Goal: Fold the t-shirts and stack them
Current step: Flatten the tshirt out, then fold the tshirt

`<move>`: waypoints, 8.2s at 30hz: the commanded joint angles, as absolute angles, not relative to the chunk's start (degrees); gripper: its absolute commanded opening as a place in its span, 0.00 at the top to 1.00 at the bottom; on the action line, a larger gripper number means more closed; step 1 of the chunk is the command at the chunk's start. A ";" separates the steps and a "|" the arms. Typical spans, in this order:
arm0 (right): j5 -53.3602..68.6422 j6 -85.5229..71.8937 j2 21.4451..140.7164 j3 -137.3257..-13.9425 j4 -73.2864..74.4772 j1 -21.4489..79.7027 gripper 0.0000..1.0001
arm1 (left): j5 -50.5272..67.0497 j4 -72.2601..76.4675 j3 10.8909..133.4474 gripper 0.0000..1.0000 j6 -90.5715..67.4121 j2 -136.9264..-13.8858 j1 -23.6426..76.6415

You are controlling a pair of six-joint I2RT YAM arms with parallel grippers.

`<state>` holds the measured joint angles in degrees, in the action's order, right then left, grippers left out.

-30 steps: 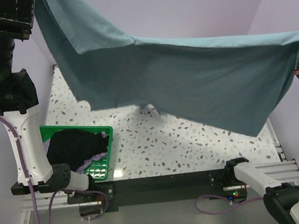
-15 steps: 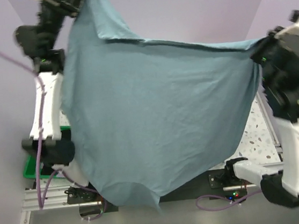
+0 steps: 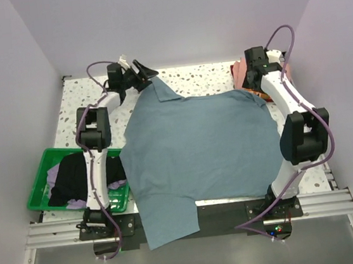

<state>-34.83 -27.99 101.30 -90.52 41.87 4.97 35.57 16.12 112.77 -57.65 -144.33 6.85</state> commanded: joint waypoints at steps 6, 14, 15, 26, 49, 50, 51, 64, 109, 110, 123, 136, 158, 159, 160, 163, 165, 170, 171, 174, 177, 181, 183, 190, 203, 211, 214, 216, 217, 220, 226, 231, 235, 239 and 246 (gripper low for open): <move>-26.74 -27.08 93.00 -81.14 37.10 5.62 0.01 | 35.86 8.40 103.10 0.13 -41.34 -122.63 7.91; -6.60 -30.49 85.96 -64.44 30.94 9.31 0.01 | 31.38 -13.00 94.23 0.12 -30.68 -114.00 8.61; -6.07 -32.15 85.52 -63.21 30.15 9.66 0.01 | 31.72 -13.70 92.83 0.12 -30.67 -112.95 8.70; -3.43 -36.56 87.80 -54.49 28.03 9.93 0.01 | 36.56 -17.74 83.67 0.12 -31.20 -115.92 8.88; -8.70 -38.50 106.17 -66.78 35.15 4.40 0.01 | 34.19 -13.62 95.86 0.12 -28.65 -131.91 9.05; -8.35 -38.24 107.48 -67.93 35.77 4.13 0.01 | 34.36 -13.62 97.19 0.12 -28.65 -133.84 9.14; -8.26 -38.06 108.10 -69.07 36.12 3.87 0.01 | 34.45 -13.62 98.60 0.12 -28.74 -134.81 9.14; -8.35 -34.72 121.63 -91.12 43.68 2.29 0.01 | 35.68 -9.94 119.43 0.11 -33.57 -148.35 9.05; -1.14 -36.83 108.02 -73.57 37.36 10.81 0.03 | 31.46 -16.90 95.10 0.10 -22.59 -132.10 9.05; -2.19 -36.83 108.28 -73.22 36.48 10.81 0.03 | 31.46 -15.92 94.92 0.09 -22.50 -132.27 9.05; -5.19 -34.89 117.07 -82.96 37.62 7.91 0.03 | 31.99 -16.17 108.62 0.09 -21.97 -141.76 8.96; -0.09 -27.60 116.11 -91.67 40.43 7.12 0.03 | 21.99 -10.38 105.93 0.09 -22.51 -130.01 10.10; 0.53 -28.56 84.29 -58.81 39.55 7.21 0.03 | -8.96 -19.69 44.75 0.40 -31.37 -76.83 33.84; 0.79 -28.74 82.29 -58.02 39.38 7.21 0.03 | -9.23 -19.77 43.52 0.43 -32.86 -75.77 34.19; 0.97 -28.74 81.48 -57.40 39.38 7.21 0.03 | -9.40 -19.78 41.33 0.48 -33.65 -74.80 34.45; 1.93 -29.09 79.02 -55.11 39.37 7.12 0.03 | -9.67 -20.83 38.94 0.52 -36.99 -73.04 35.50; 2.20 -29.00 77.88 -54.76 39.72 7.21 0.03 | -10.10 -22.76 38.76 0.54 -39.36 -72.60 37.17; 1.93 -28.39 75.68 -53.18 40.17 7.12 0.03 | -11.86 -26.88 37.71 0.56 -44.02 -71.81 41.65; 1.93 -28.39 75.41 -52.83 40.43 7.21 0.03 | -12.04 -27.33 37.27 0.57 -44.64 -71.72 42.10; 1.85 -27.95 74.27 -52.03 40.87 7.12 0.03 | -13.62 -31.10 37.26 0.59 -47.72 -71.54 43.77; 1.67 -27.51 72.69 -51.33 41.57 7.12 0.03 | -15.20 -33.31 36.57 0.60 -51.84 -70.14 45.87; 1.32 -27.07 69.97 -49.58 42.01 7.21 0.02 | -15.21 -32.09 34.28 0.61 -54.76 -69.96 47.02; 1.23 -26.72 68.91 -49.22 42.45 7.21 0.02 | -15.47 -31.29 34.36 0.60 -54.67 -70.49 47.28; 1.32 -26.98 66.62 -47.73 42.72 7.21 0.02 | -15.65 -28.31 33.14 0.61 -53.62 -72.33 47.29; 0.44 -27.34 66.45 -47.81 44.03 7.12 0.02 | -11.07 -25.57 31.46 1.00 -52.12 -76.03 47.37; -4.75 -26.72 66.27 -46.76 47.72 4.23 0.01 | -15.73 -29.79 40.77 1.00 -51.51 -72.33 46.68; -4.13 -27.33 67.41 -47.28 48.25 0.28 0.01 | -16.35 -27.26 43.76 1.00 -49.15 -73.03 44.74; -2.99 -27.68 69.07 -47.11 48.51 -4.45 0.02 | -15.22 -24.89 45.43 1.00 -47.56 -75.22 43.25; -1.60 -28.29 69.78 -46.94 48.52 -5.87 0.02 | -14.68 -24.53 46.14 1.00 -45.90 -76.02 41.59; -0.18 -29.61 72.50 -45.88 47.47 -10.71 0.04 | -14.15 -24.17 48.69 1.00 -43.43 -77.34 37.73; -1.75 -32.43 76.11 -45.88 46.14 -12.39 0.06 | -10.29 -22.24 51.50 1.00 -38.42 -76.20 29.20; -5.36 -34.28 77.96 -46.32 45.79 -12.66 0.05 | -6.51 -20.84 56.51 1.00 -36.13 -79.44 25.05; -5.71 -35.07 80.15 -45.53 45.53 -13.01 0.05 | -5.36 -21.00 63.87 1.00 -33.23 -83.92 22.68; -5.98 -34.98 80.95 -44.39 44.83 -13.45 0.05 | -4.40 -22.32 68.99 1.00 -32.17 -87.10 21.01; -5.19 -35.42 86.56 -44.03 41.93 -13.45 0.06 | -1.76 -21.71 71.72 1.00 -30.94 -88.42 17.06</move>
<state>-4.95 -34.11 84.14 -44.31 44.47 -13.19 -3.51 -23.51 68.71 -33.30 -87.77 19.00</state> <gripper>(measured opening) 0.941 0.021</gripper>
